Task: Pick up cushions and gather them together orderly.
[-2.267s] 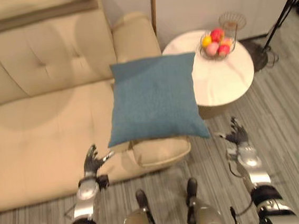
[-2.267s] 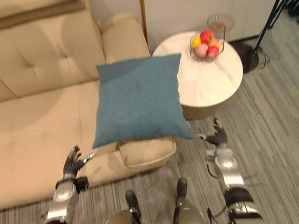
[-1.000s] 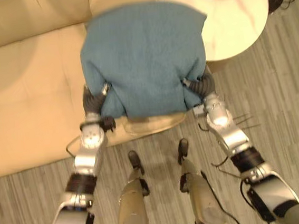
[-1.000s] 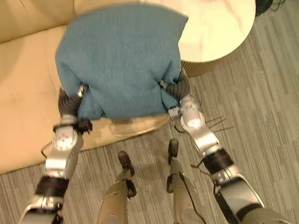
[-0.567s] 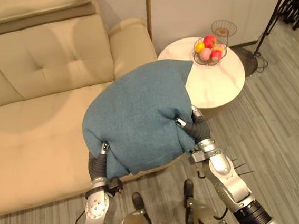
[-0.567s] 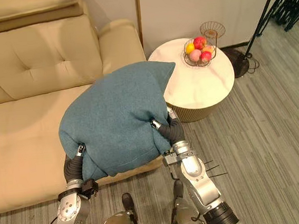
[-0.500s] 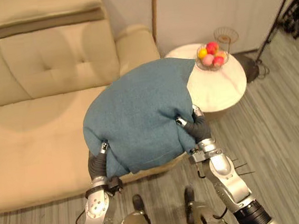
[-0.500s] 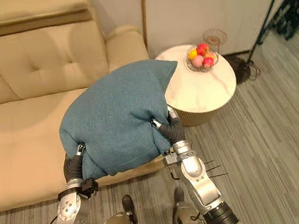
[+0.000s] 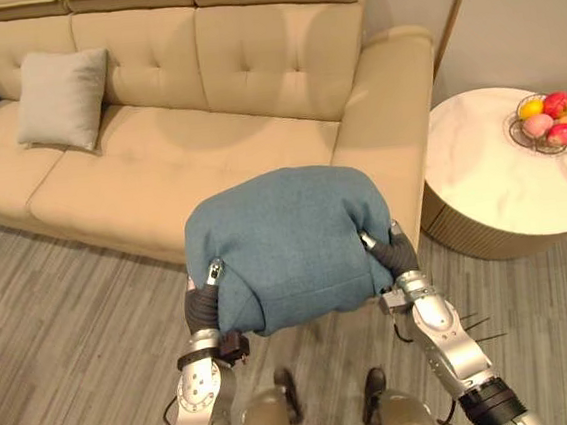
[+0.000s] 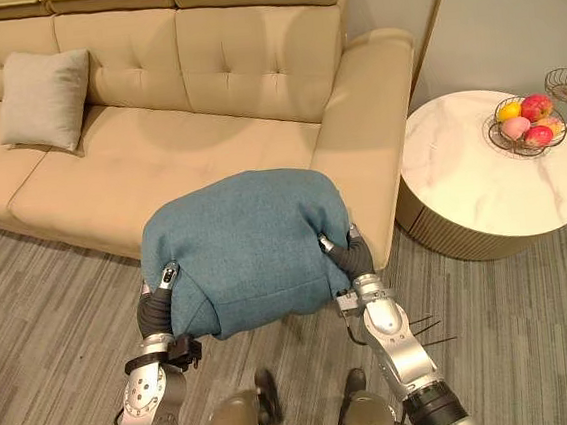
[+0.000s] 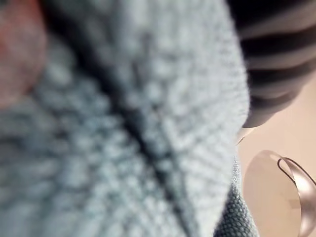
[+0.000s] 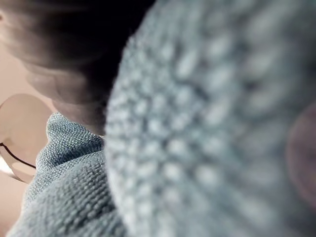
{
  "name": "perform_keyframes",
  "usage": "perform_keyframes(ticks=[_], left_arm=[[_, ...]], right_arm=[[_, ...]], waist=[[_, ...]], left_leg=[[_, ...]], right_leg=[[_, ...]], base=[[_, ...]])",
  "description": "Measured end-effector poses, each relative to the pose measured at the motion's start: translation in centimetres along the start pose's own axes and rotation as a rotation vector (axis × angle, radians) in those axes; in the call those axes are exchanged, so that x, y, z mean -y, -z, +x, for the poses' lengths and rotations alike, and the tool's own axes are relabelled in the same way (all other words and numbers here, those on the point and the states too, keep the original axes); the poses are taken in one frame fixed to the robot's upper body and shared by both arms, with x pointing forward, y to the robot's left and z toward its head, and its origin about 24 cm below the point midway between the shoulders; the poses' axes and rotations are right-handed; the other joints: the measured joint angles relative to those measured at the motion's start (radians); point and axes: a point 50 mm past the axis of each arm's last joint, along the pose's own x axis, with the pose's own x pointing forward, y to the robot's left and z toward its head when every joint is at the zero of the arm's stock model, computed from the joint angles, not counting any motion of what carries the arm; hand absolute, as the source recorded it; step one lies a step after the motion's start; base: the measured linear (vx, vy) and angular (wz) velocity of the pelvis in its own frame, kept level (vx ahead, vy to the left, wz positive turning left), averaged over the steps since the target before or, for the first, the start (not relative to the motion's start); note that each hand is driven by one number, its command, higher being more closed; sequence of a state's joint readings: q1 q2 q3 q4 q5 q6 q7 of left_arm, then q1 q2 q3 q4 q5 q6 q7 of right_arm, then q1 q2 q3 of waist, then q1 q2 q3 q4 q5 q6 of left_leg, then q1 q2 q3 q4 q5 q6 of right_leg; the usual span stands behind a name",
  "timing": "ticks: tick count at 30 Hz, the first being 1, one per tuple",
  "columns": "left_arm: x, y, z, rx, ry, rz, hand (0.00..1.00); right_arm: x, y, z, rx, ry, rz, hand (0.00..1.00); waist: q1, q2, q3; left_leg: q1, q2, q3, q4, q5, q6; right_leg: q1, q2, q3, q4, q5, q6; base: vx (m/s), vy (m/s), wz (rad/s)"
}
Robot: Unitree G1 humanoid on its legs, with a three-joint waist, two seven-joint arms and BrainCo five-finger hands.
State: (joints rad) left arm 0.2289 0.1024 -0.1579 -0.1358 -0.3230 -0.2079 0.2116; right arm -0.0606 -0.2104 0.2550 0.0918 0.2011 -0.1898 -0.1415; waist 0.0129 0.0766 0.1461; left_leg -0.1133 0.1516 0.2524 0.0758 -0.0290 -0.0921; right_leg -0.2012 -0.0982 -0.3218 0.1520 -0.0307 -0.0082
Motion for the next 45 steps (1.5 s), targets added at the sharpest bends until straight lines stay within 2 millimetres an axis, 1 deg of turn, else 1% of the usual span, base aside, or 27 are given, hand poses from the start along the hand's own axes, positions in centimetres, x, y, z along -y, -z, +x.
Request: perform_keyframes(ticks=[2,5,11,14,16,17,18,19,20,22,24,25,26,27,28,29,30,31,32,34,35,36,38,41,43,44,45], left_arm=[[-0.4,0.5,-0.2,-0.024,-0.001,0.016,1.0],[-0.9,0.9,-0.9,-0.052,-0.003,0.033,1.0],[-1.1,0.9,-0.9,-0.052,-0.003,0.041,1.0],[-1.3,1.0,-1.0,-0.061,-0.005,0.052,1.0],[-1.7,1.1,-1.4,-0.075,-0.008,0.064,1.0],[-1.7,1.2,-1.5,-0.08,-0.011,0.063,1.0],[-1.7,1.2,-1.5,-0.08,-0.011,0.063,1.0],[-1.8,1.2,-1.5,-0.082,-0.012,0.064,1.0],[-1.8,1.2,-1.5,-0.079,-0.009,0.071,1.0],[-1.9,0.9,-1.1,-0.07,0.002,0.085,1.0],[-1.9,1.1,-1.0,-0.074,0.002,0.089,1.0],[-1.9,1.0,-1.0,-0.073,0.003,0.089,1.0],[-1.9,1.1,-0.9,-0.077,0.013,0.098,1.0],[-1.7,1.2,-0.9,-0.08,0.015,0.094,1.0],[-1.3,1.6,-0.7,-0.085,0.024,0.087,1.0],[-0.7,1.5,-0.4,-0.075,0.044,0.08,1.0],[-0.5,1.5,-0.2,-0.07,0.05,0.078,1.0],[-0.3,1.4,0.0,-0.064,0.056,0.072,1.0],[-0.3,1.6,0.0,-0.071,0.055,0.072,1.0],[-0.5,2.1,-0.1,-0.096,0.051,0.074,1.0],[-0.4,2.3,-0.2,-0.103,0.048,0.069,1.0],[-0.4,2.3,-0.2,-0.102,0.048,0.067,1.0],[-0.2,2.3,-0.2,-0.103,0.054,0.059,1.0],[-0.4,2.4,-0.3,-0.103,0.049,0.059,1.0],[-0.8,2.5,-0.7,-0.113,0.03,0.057,1.0],[-0.9,2.7,-1.0,-0.123,0.022,0.055,1.0],[-1.0,3.2,-1.9,-0.152,0.009,0.042,1.0]], right_arm=[[-0.2,0.2,-0.2,-0.006,0.009,0.009,1.0],[-0.5,0.5,-0.5,-0.019,0.001,0.022,1.0],[-0.8,0.3,-0.5,-0.013,-0.008,0.026,1.0],[-0.9,0.3,-0.5,-0.012,-0.013,0.027,1.0],[-1.0,0.4,-0.5,-0.014,-0.02,0.028,1.0],[-1.0,0.4,-0.5,-0.014,-0.02,0.028,1.0],[-1.1,0.4,-0.6,-0.015,-0.021,0.028,1.0],[-1.1,0.5,-0.6,-0.021,-0.022,0.028,1.0],[-1.1,0.7,-0.6,-0.028,-0.023,0.029,1.0],[-1.1,0.8,-0.7,-0.033,-0.026,0.026,1.0],[-1.1,0.8,-0.7,-0.035,-0.027,0.023,1.0],[-1.1,0.8,-0.7,-0.036,-0.026,0.023,1.0],[-0.9,1.2,-1.1,-0.052,-0.019,0.023,1.0],[-0.7,1.3,-1.3,-0.057,-0.015,0.02,1.0],[-0.2,1.5,-1.6,-0.07,0.003,0.018,1.0],[0.3,1.8,-1.8,-0.081,0.027,0.02,1.0],[0.5,1.8,-2.0,-0.085,0.035,0.021,1.0],[0.7,2.0,-2.2,-0.098,0.045,0.022,1.0],[0.8,2.1,-2.3,-0.104,0.047,0.022,1.0],[0.7,1.8,-2.7,-0.093,0.049,0.028,1.0],[0.7,1.0,-2.9,-0.061,0.052,0.036,1.0],[0.7,0.7,-2.9,-0.046,0.052,0.039,1.0],[0.7,-0.3,-2.9,-0.001,0.054,0.044,1.0],[0.7,-0.2,-2.9,-0.003,0.054,0.043,1.0],[0.5,0.1,-2.9,-0.018,0.052,0.045,1.0],[0.5,0.4,-3.1,-0.032,0.049,0.044,1.0],[0.6,1.0,-3.5,-0.059,0.042,0.041,1.0]], waist=[[0.01,-0.023,-0.014],[0.019,-0.028,-0.021],[0.032,-0.029,-0.022],[0.025,-0.039,-0.022],[0.011,-0.06,-0.034],[0.001,-0.061,-0.034],[0.0,-0.063,-0.032],[-0.001,-0.059,-0.032],[-0.004,-0.048,-0.027],[-0.011,-0.046,-0.021],[-0.042,-0.054,-0.023],[-0.049,-0.062,-0.024],[-0.058,-0.084,-0.032],[-0.057,-0.077,-0.032],[-0.055,-0.035,-0.034],[-0.067,0.002,-0.038],[-0.07,0.006,-0.038],[-0.069,0.007,-0.038],[-0.063,0.01,-0.037],[-0.051,0.01,-0.035],[-0.048,0.009,-0.035],[-0.048,0.008,-0.035],[-0.043,0.006,-0.034],[-0.022,0.005,-0.034],[-0.023,0.003,-0.033],[-0.023,0.006,-0.035],[-0.016,0.039,-0.057]], left_leg=[[-0.018,-0.012,0.0,0.01,0.005,0.01],[-0.036,-0.025,0.002,0.064,-0.024,0.039],[-0.091,-0.029,0.002,0.158,-0.088,0.055],[-0.103,-0.047,-0.008,0.236,-0.159,0.067],[-0.09,-0.077,-0.039,0.241,-0.177,0.082],[-0.077,-0.092,-0.065,0.233,-0.184,0.095],[-0.049,-0.102,-0.076,0.213,-0.183,0.098],[-0.037,-0.1,-0.088,0.205,-0.177,0.108],[-0.022,-0.093,-0.109,0.205,-0.187,0.118],[0.007,-0.085,-0.14,0.195,-0.208,0.109],[0.074,-0.086,-0.162,0.165,-0.224,0.078],[0.09,-0.09,-0.166,0.167,-0.234,0.07],[0.148,-0.104,-0.173,0.166,-0.27,0.04],[0.162,-0.1,-0.176,0.165,-0.283,0.033],[0.179,-0.064,-0.178,0.174,-0.302,0.01],[0.149,-0.027,-0.171,0.253,-0.306,-0.031],[0.131,-0.014,-0.167,0.3,-0.3,-0.052],[0.089,0.016,-0.156,0.419,-0.27,-0.1],[0.056,0.06,-0.127,0.57,-0.201,-0.108],[0.001,0.112,-0.087,0.762,-0.13,-0.083],[-0.052,0.144,-0.047,0.862,-0.167,-0.032],[-0.071,0.15,-0.026,0.879,-0.18,-0.01],[-0.129,0.156,0.036,0.807,-0.237,0.073],[-0.154,0.14,-0.038,0.605,-0.233,0.065],[-0.148,0.106,-0.139,0.427,-0.21,0.028],[-0.128,0.099,-0.179,0.344,-0.181,-0.005],[-0.073,0.109,-0.197,0.269,-0.095,-0.018]], right_leg=[[0.014,-0.003,-0.002,-0.056,0.056,0.003],[0.042,-0.01,-0.001,-0.106,0.098,0.018],[0.032,-0.027,0.004,-0.113,0.097,0.036],[-0.02,-0.082,0.009,0.084,-0.021,0.057],[-0.04,-0.12,0.023,0.197,-0.058,0.063],[-0.069,-0.145,0.038,0.291,-0.054,0.056],[-0.127,-0.164,0.06,0.418,-0.034,0.022],[-0.164,-0.165,0.073,0.476,-0.055,0.012],[-0.182,-0.143,0.084,0.478,-0.092,0.021],[-0.204,-0.079,0.109,0.347,-0.095,0.021],[-0.203,-0.027,0.105,0.064,0.014,0.039],[-0.203,-0.023,0.105,0.013,0.045,0.041],[-0.168,-0.02,0.096,-0.005,0.107,-0.003],[-0.164,-0.013,0.104,-0.004,0.159,-0.024],[-0.173,0.01,0.098,0.057,0.15,-0.039],[-0.179,0.031,0.072,0.104,0.098,-0.045],[-0.178,0.039,0.068,0.117,0.082,-0.053],[-0.162,0.064,0.069,0.128,0.062,-0.074],[-0.118,0.105,0.081,0.116,0.043,-0.096],[-0.045,0.145,0.128,0.071,0.027,-0.106],[0.0,0.164,0.171,0.035,0.026,-0.107],[0.014,0.167,0.189,0.021,0.025,-0.107],[0.075,0.167,0.286,-0.023,0.025,-0.107],[0.12,0.161,0.39,-0.034,0.022,-0.102],[0.138,0.15,0.442,-0.031,0.019,-0.096],[0.143,0.147,0.454,-0.029,0.009,-0.065],[0.139,0.162,0.49,-0.032,-0.005,-0.013]], base=[[-0.08,0.103,0.13],[-0.06,0.112,0.0],[-0.04,0.094,-0.04],[0.02,0.119,0.08],[0.11,0.065,0.46],[0.19,0.088,0.54],[0.16,0.089,0.39],[0.21,0.084,0.28],[0.23,0.014,0.38],[0.28,-0.047,0.49],[0.38,-0.117,0.55],[0.45,-0.164,0.45],[0.49,-0.182,0.25],[0.42,-0.157,0.14],[0.51,-0.165,0.05],[0.47,-0.148,0.07],[0.57,-0.185,-0.03],[0.58,-0.207,-0.43],[0.49,-0.177,-0.6],[0.42,-0.091,-0.87],[0.38,-0.053,-0.9],[0.41,-0.013,-0.92],[0.33,0.056,-1.02],[0.23,0.153,-1.32],[0.18,0.271,-1.23],[0.18,0.382,-1.54],[0.15,0.349,-1.52]])
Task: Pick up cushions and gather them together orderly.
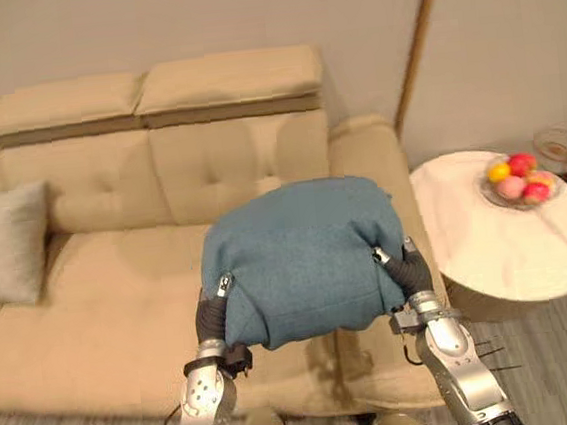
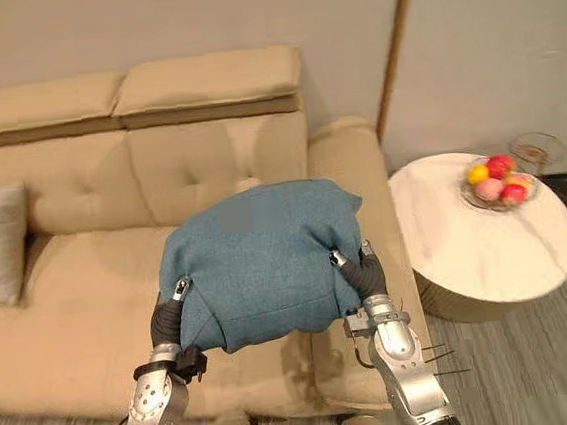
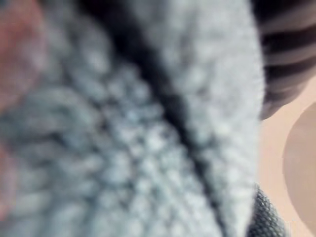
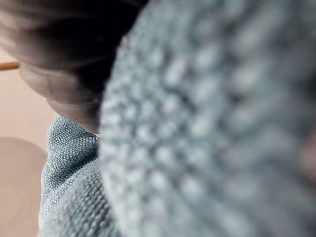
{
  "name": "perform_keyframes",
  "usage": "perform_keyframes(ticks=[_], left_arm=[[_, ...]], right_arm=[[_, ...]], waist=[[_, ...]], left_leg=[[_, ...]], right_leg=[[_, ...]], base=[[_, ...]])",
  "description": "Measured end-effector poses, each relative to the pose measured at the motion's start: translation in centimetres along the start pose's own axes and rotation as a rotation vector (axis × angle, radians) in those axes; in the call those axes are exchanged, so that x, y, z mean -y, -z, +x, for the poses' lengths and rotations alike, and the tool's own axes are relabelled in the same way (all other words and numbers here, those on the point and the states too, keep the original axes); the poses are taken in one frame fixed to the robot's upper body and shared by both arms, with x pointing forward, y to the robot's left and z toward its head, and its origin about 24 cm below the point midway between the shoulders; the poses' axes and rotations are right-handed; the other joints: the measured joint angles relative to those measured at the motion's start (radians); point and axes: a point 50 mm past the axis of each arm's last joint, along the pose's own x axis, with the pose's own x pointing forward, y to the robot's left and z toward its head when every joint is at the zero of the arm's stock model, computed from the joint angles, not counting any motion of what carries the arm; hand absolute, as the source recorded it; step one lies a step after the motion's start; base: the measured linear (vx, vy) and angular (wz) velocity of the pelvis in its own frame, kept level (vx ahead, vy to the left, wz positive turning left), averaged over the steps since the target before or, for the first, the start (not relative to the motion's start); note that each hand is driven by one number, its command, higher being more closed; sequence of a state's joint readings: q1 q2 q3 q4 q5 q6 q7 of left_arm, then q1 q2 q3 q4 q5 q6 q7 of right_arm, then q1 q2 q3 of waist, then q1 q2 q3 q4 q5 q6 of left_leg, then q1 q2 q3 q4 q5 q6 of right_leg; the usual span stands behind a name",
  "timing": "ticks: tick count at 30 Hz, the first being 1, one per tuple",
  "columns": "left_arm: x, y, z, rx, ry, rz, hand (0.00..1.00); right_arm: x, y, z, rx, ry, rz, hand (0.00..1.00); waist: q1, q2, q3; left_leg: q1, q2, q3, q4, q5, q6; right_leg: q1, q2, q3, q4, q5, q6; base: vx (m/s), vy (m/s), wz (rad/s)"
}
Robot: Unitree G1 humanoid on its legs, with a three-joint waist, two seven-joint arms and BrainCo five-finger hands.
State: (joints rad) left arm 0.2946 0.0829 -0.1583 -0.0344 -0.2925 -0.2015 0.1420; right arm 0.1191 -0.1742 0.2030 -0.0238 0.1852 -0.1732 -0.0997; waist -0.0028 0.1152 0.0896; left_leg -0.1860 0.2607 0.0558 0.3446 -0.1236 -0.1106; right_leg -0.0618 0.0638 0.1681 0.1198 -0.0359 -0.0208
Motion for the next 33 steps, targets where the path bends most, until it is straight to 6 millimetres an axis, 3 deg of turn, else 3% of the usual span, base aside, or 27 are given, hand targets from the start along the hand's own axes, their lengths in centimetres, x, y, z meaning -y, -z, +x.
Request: perform_keyframes(ticks=[1,2,3,6,9,15,17,19,22,23,25,26,29,32,33], left_arm=[[0.1,0.2,-0.2,-0.01,0.001,-0.004,1.0],[-0.1,0.2,-0.1,-0.014,0.001,0.006,1.0],[-0.7,0.2,-0.2,-0.015,-0.009,0.021,1.0],[-1.1,0.3,-0.4,-0.028,-0.016,0.035,1.0],[-1.7,0.1,-0.6,-0.021,-0.039,0.039,1.0],[-2.1,-1.3,-0.2,0.044,-0.065,0.059,1.0],[-1.9,-2.2,0.8,0.088,-0.084,0.064,1.0],[-1.8,-4.0,2.6,0.174,-0.104,0.077,1.0],[-1.7,-8.7,6.3,0.36,-0.158,0.078,1.0],[-0.8,-12.2,8.9,0.47,-0.161,0.089,1.0],[0.6,-16.3,11.2,0.584,-0.142,0.108,1.0],[1.7,-19.7,12.4,0.677,-0.126,0.123,1.0],[4.5,-27.0,13.6,0.865,-0.102,0.153,1.0],[6.8,-33.7,13.5,1.01,-0.103,0.137,1.0],[7.3,-34.8,13.4,1.03,-0.103,0.129,1.0]], right_arm=[[0.0,0.4,-0.2,-0.017,0.003,0.002,1.0],[-0.2,1.0,-0.3,-0.041,0.008,0.017,1.0],[-0.6,1.4,-0.4,-0.06,0.002,0.032,1.0],[-1.0,1.6,-0.4,-0.069,-0.013,0.024,1.0],[-1.5,1.8,-0.1,-0.072,-0.039,0.001,1.0],[-2.3,0.6,1.8,-0.017,-0.074,-0.03,1.0],[-2.7,0.1,3.0,0.007,-0.067,-0.053,1.0],[-3.6,-1.3,4.8,0.063,-0.054,-0.045,1.0],[-5.8,-6.0,8.9,0.226,-0.047,-0.036,1.0],[-6.2,-9.3,11.2,0.325,-0.009,-0.054,1.0],[-6.0,-13.1,12.9,0.422,0.049,-0.043,1.0],[-5.9,-16.1,13.6,0.506,0.089,-0.033,1.0],[-5.5,-22.4,14.2,0.686,0.198,0.016,1.0],[-5.5,-27.5,14.7,0.795,0.291,0.065,1.0],[-5.5,-28.3,14.8,0.807,0.313,0.073,1.0]], waist=[[-0.02,0.019,-0.012],[-0.029,-0.011,-0.012],[-0.012,-0.051,-0.02],[-0.004,-0.081,-0.022],[0.004,-0.079,-0.024],[0.019,-0.081,-0.024],[0.026,-0.081,-0.02],[0.042,-0.084,0.026],[0.056,-0.083,0.108],[0.077,-0.081,0.165],[0.099,-0.076,0.221],[0.107,-0.078,0.25],[0.118,-0.077,0.272],[0.117,-0.079,0.281],[0.11,-0.079,0.286]], left_leg=[[0.016,0.007,0.012,-0.035,-0.006,-0.034],[0.022,-0.013,0.042,-0.041,-0.001,-0.029],[0.051,-0.037,0.116,-0.076,-0.006,-0.019],[0.107,-0.083,0.207,-0.147,0.009,0.012],[0.154,-0.123,0.254,-0.215,0.032,0.037],[0.101,-0.144,0.218,-0.281,0.083,0.042],[0.068,-0.144,0.201,-0.296,0.107,0.042],[0.041,-0.148,0.191,-0.296,0.125,0.047],[-0.079,-0.15,0.171,-0.248,0.136,0.053],[-0.132,-0.146,0.16,-0.225,0.15,0.054],[-0.175,-0.14,0.138,-0.209,0.166,0.051],[-0.211,-0.14,0.129,-0.207,0.183,0.05],[-0.291,-0.141,0.104,-0.24,0.239,0.051],[-0.338,-0.157,0.083,-0.298,0.297,0.055],[-0.343,-0.158,0.082,-0.313,0.309,0.055]], right_leg=[[-0.012,0.008,0.014,-0.002,-0.004,0.024],[-0.026,-0.009,0.029,0.002,0.001,0.045],[-0.048,-0.042,0.029,-0.006,0.009,0.059],[-0.049,-0.107,0.015,-0.038,0.03,0.092],[-0.051,-0.147,-0.062,-0.061,0.057,0.099],[-0.07,-0.163,-0.189,-0.144,0.122,0.089],[-0.102,-0.167,-0.219,-0.142,0.14,0.086],[-0.123,-0.171,-0.249,-0.137,0.147,0.087],[-0.218,-0.176,-0.277,-0.124,0.179,0.079],[-0.254,-0.176,-0.282,-0.127,0.203,0.071],[-0.277,-0.176,-0.305,-0.129,0.218,0.064],[-0.303,-0.173,-0.321,-0.129,0.23,0.056],[-0.372,-0.173,-0.351,-0.152,0.261,0.047],[-0.429,-0.175,-0.359,-0.178,0.291,0.042],[-0.437,-0.174,-0.361,-0.182,0.295,0.04]], base=[[0.15,0.456,-1.18],[0.06,0.368,-0.98],[0.03,0.321,-1.06],[-0.01,0.152,-0.75],[0.02,0.103,-0.37],[0.0,0.001,0.18],[-0.06,-0.012,0.28],[-0.14,-0.005,0.19],[-0.25,0.001,0.18],[-0.23,-0.024,0.21],[-0.21,-0.032,0.3],[-0.17,-0.019,0.36],[-0.16,-0.041,0.29],[-0.09,-0.005,0.08],[-0.08,0.011,0.09]])
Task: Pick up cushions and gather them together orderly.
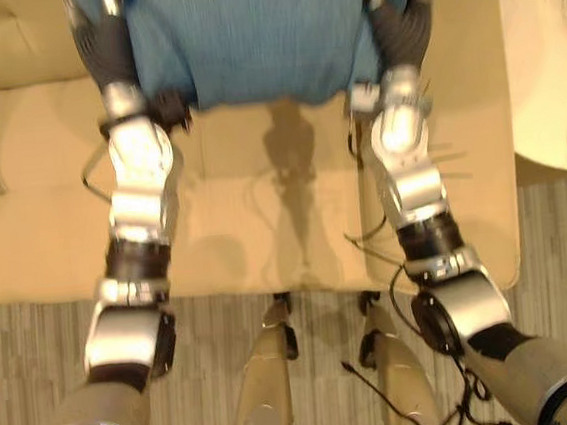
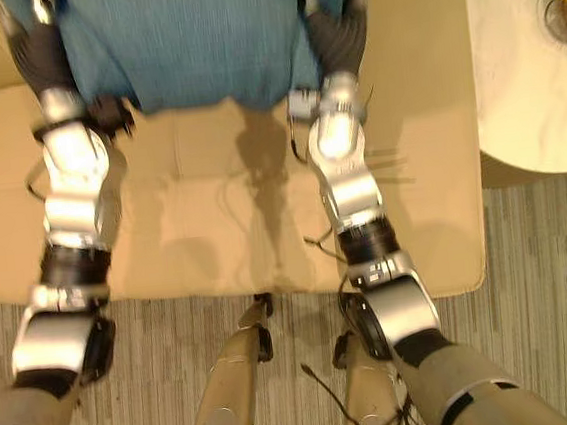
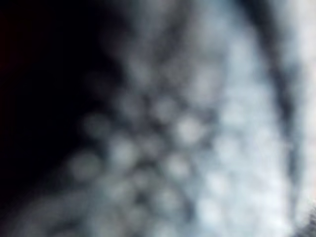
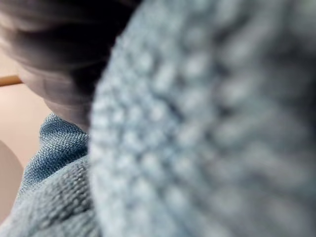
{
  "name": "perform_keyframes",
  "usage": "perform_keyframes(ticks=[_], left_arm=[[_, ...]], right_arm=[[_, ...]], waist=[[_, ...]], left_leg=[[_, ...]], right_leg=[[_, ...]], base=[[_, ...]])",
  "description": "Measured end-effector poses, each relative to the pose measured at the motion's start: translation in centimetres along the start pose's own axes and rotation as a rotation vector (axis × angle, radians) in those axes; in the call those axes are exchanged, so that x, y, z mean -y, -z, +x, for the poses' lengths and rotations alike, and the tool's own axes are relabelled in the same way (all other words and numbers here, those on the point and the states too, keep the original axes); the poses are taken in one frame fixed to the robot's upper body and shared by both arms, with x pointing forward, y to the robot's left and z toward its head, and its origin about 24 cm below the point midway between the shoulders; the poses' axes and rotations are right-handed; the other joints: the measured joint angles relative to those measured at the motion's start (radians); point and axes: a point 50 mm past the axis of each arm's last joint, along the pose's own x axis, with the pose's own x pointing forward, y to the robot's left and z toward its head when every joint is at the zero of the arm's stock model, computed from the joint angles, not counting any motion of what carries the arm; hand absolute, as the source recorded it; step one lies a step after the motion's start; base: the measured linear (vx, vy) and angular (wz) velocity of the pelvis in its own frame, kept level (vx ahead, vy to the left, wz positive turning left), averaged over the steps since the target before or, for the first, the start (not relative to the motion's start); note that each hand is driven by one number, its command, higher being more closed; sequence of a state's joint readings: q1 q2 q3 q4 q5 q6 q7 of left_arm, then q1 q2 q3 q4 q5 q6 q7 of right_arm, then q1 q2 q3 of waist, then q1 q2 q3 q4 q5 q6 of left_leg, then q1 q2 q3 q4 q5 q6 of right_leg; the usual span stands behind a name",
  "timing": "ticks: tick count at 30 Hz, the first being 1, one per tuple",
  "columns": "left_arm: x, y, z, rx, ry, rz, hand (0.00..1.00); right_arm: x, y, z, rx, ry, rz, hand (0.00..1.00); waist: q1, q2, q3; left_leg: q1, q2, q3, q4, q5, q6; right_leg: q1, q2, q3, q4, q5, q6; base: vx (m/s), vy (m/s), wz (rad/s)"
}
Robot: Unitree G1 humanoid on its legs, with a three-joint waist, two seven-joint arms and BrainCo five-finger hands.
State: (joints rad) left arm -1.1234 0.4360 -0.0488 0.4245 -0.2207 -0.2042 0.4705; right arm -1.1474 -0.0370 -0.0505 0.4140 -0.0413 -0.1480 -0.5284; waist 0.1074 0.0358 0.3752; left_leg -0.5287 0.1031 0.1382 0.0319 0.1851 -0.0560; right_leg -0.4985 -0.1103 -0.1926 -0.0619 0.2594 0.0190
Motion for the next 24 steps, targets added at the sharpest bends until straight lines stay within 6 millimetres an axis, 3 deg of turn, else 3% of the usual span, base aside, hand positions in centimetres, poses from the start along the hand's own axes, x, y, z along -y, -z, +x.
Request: perform_keyframes(ticks=[1,2,5,8,11,15,18,20,24], left_arm=[[0.4,-1.0,1.1,0.026,-0.01,-0.009,1.0],[0.8,-1.9,2.2,0.047,-0.02,-0.007,0.0],[1.4,-3.7,4.2,0.076,-0.038,-0.009,0.0],[1.7,-3.7,5.0,0.05,-0.046,0.003,0.0],[1.3,-2.6,5.1,-0.004,-0.038,0.0,0.0],[0.1,0.4,4.2,-0.141,-0.072,-0.036,0.0],[-1.4,4.2,1.7,-0.277,-0.116,-0.061,0.0],[-2.4,7.4,-1.2,-0.382,-0.129,-0.028,0.0],[-4.0,11.4,-6.0,-0.54,-0.151,0.0,0.0]], right_arm=[[-0.3,-0.8,0.8,0.017,0.021,0.013,1.0],[-0.6,-1.7,1.4,0.04,0.044,0.025,0.0],[-0.5,-2.7,2.9,0.055,0.099,0.026,0.0],[0.1,-1.9,3.7,0.012,0.115,0.002,0.0],[0.6,-0.1,3.9,-0.08,0.067,0.009,0.0],[0.0,1.4,3.3,-0.157,-0.032,0.016,0.0],[-0.3,3.6,1.4,-0.215,-0.139,-0.059,0.0],[-0.3,6.1,-0.9,-0.291,-0.212,-0.12,0.0],[0.1,8.5,-3.6,-0.376,-0.268,-0.152,0.0]], waist=[[-0.012,0.0,0.007],[-0.019,0.0,0.007],[-0.031,-0.001,0.034],[-0.042,-0.001,0.038],[-0.041,-0.002,0.054],[-0.042,-0.005,0.067],[-0.046,-0.005,0.067],[-0.049,-0.005,0.067],[-0.058,-0.005,0.067]], left_leg=[[-0.007,-0.001,-0.002,-0.02,0.012,0.001],[-0.021,-0.004,-0.003,-0.048,0.03,0.001],[-0.043,-0.003,-0.003,-0.112,0.069,-0.001],[-0.093,-0.002,-0.006,-0.124,0.081,0.001],[-0.139,0.004,-0.001,-0.124,0.082,0.001],[-0.169,0.008,0.004,-0.119,0.082,0.001],[-0.182,0.015,0.006,-0.118,0.081,0.0],[-0.181,0.027,0.012,-0.107,0.077,-0.006],[-0.162,0.039,0.04,-0.093,0.072,-0.011]], right_leg=[[-0.008,0.001,-0.004,-0.014,0.009,0.0],[-0.03,0.002,-0.005,-0.025,0.017,0.002],[-0.074,0.006,-0.008,-0.037,0.029,-0.004],[-0.124,0.007,-0.017,-0.037,0.032,-0.005],[-0.169,0.008,-0.023,-0.036,0.035,-0.004],[-0.197,0.007,-0.023,-0.036,0.036,-0.002],[-0.208,0.013,-0.021,-0.036,0.036,-0.002],[-0.21,0.022,-0.015,-0.023,0.036,-0.002],[-0.208,0.028,0.004,0.007,0.033,-0.003]], base=[[-0.05,-0.004,0.06],[-0.04,-0.009,0.02],[-0.01,-0.003,-0.01],[0.0,0.035,0.05],[0.04,0.071,0.02],[0.04,0.099,0.02],[0.03,0.111,-0.03],[0.03,0.11,-0.08],[0.0,0.08,-0.13]])
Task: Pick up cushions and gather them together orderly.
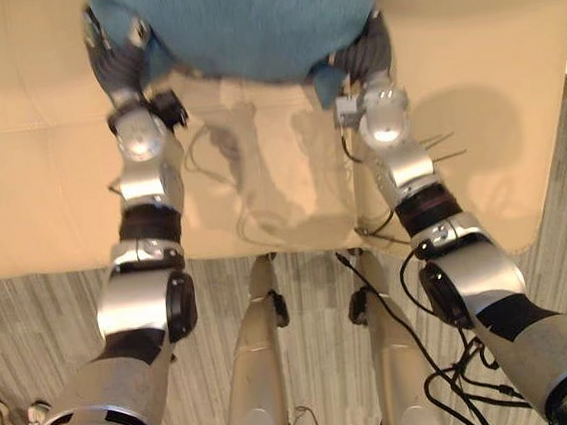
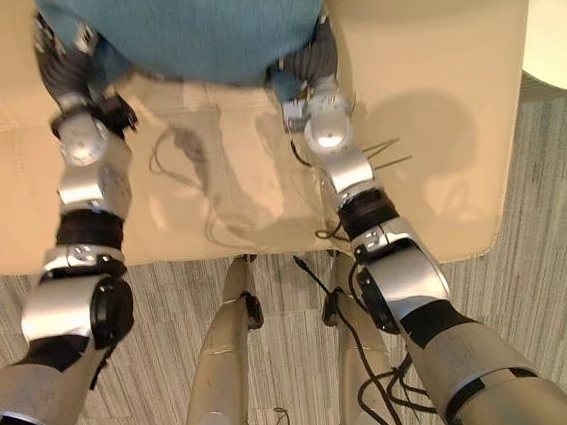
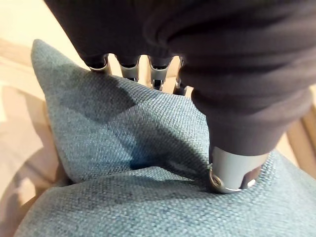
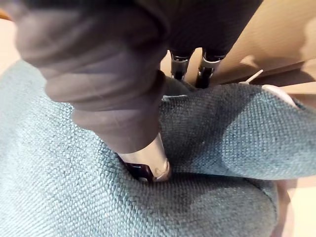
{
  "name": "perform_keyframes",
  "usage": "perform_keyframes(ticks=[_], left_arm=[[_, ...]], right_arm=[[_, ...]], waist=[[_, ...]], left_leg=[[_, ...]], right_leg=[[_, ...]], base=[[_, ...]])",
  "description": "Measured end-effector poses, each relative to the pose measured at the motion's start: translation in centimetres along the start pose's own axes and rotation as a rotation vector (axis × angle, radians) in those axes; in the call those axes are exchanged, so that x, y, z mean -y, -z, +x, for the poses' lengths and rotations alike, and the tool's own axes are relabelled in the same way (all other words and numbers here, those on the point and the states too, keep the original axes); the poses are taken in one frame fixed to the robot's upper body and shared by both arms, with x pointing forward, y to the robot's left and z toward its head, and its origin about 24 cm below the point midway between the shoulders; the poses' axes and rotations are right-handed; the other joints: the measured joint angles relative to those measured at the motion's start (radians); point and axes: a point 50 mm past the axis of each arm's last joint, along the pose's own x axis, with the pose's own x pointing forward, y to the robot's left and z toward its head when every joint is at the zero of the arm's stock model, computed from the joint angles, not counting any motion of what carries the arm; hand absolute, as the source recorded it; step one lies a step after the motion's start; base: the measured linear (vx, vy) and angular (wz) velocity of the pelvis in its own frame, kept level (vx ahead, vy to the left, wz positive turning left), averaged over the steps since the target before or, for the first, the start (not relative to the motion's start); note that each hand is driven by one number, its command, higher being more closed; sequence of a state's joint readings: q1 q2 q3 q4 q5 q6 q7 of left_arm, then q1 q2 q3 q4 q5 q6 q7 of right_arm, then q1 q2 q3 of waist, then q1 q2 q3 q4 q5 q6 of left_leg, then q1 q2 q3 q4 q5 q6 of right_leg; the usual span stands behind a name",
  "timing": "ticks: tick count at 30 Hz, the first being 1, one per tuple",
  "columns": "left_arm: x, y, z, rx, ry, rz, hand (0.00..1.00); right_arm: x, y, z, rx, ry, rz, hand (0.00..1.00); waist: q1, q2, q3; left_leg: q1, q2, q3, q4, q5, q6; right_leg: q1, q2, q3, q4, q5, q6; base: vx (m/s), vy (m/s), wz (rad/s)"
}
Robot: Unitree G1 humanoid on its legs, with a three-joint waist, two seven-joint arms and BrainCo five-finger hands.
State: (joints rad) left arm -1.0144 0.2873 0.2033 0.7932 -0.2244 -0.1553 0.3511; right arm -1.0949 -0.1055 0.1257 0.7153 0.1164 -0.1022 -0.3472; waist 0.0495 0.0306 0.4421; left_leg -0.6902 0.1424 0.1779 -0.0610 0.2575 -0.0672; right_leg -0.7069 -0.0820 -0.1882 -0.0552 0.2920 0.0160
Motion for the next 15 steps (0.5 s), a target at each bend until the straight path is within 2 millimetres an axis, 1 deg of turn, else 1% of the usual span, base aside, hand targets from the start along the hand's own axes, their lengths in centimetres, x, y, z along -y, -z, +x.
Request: perform_keyframes(ticks=[2,3,4,5,8,10,11,12,13,15], left_arm=[[-1.1,1.3,-0.6,-0.028,-0.014,0.023,0.0],[-1.3,1.5,-0.7,-0.033,-0.017,0.028,0.0],[-1.9,2.0,-0.8,-0.041,-0.025,0.041,0.0],[-2.5,2.3,-1.1,-0.047,-0.028,0.055,0.0],[-3.4,2.3,-1.2,-0.032,-0.017,0.081,0.0],[-4.8,1.4,-1.2,0.019,-0.005,0.124,0.0],[-5.0,1.0,-1.2,0.036,-0.002,0.134,0.0],[-5.6,0.1,-1.3,0.081,0.004,0.155,0.0],[-5.8,-0.2,-1.3,0.1,0.01,0.165,0.0],[-6.6,-1.0,-1.9,0.157,0.038,0.207,0.0]], right_arm=[[0.0,0.1,-0.5,0.02,-0.018,-0.008,0.0],[0.0,0.0,-0.6,0.027,-0.023,-0.008,0.0],[-0.1,-0.1,-0.7,0.036,-0.043,-0.017,0.0],[0.2,0.1,-1.1,0.045,-0.049,-0.024,0.0],[1.1,0.3,-1.6,0.057,-0.055,-0.033,0.0],[2.1,0.2,-2.2,0.088,-0.065,-0.046,0.0],[2.5,0.1,-2.3,0.099,-0.063,-0.054,0.0],[3.1,0.1,-2.9,0.125,-0.075,-0.068,0.0],[3.4,0.1,-3.2,0.133,-0.082,-0.073,0.0],[4.6,0.9,-4.8,0.14,-0.099,-0.096,0.0]], waist=[[-0.006,0.0,0.0],[-0.006,0.0,0.0],[-0.007,0.0,0.0],[-0.006,0.0,0.0],[-0.007,0.0,0.0],[-0.006,0.0,0.0],[-0.005,0.0,0.0],[-0.005,-0.001,0.0],[-0.003,-0.001,0.0],[-0.002,-0.001,-0.001]], left_leg=[[0.008,-0.001,0.014,0.007,-0.004,-0.004],[0.012,0.0,0.019,0.008,-0.006,-0.007],[0.018,0.005,0.026,0.007,-0.007,-0.008],[0.029,0.015,0.032,0.007,-0.007,-0.008],[0.042,0.029,0.036,0.007,-0.006,-0.009],[0.06,0.045,0.043,0.007,-0.002,-0.014],[0.067,0.047,0.043,0.007,-0.002,-0.014],[0.089,0.05,0.044,0.008,-0.002,-0.014],[0.098,0.05,0.044,0.008,-0.001,-0.014],[0.145,0.051,0.044,0.01,-0.001,-0.013]], right_leg=[[0.007,-0.002,0.005,0.003,-0.014,-0.006],[0.008,-0.001,0.007,0.004,-0.016,-0.005],[0.009,0.002,0.011,0.006,-0.018,-0.007],[0.015,0.01,0.013,0.01,-0.025,-0.004],[0.026,0.022,0.009,0.019,-0.031,-0.012],[0.045,0.033,0.002,0.019,-0.033,-0.015],[0.051,0.035,-0.001,0.019,-0.033,-0.016],[0.072,0.038,-0.003,0.02,-0.037,-0.021],[0.082,0.039,-0.003,0.02,-0.038,-0.021],[0.123,0.038,-0.004,0.033,-0.049,-0.026]], base=[[-0.04,0.053,-0.09],[-0.07,0.016,-0.15],[-0.1,-0.01,-0.2],[-0.1,-0.019,-0.16],[-0.09,-0.025,-0.04],[-0.07,-0.012,-0.02],[-0.05,0.0,-0.03],[0.0,0.0,0.0],[0.0,0.0,0.0],[0.0,0.0,0.0]])
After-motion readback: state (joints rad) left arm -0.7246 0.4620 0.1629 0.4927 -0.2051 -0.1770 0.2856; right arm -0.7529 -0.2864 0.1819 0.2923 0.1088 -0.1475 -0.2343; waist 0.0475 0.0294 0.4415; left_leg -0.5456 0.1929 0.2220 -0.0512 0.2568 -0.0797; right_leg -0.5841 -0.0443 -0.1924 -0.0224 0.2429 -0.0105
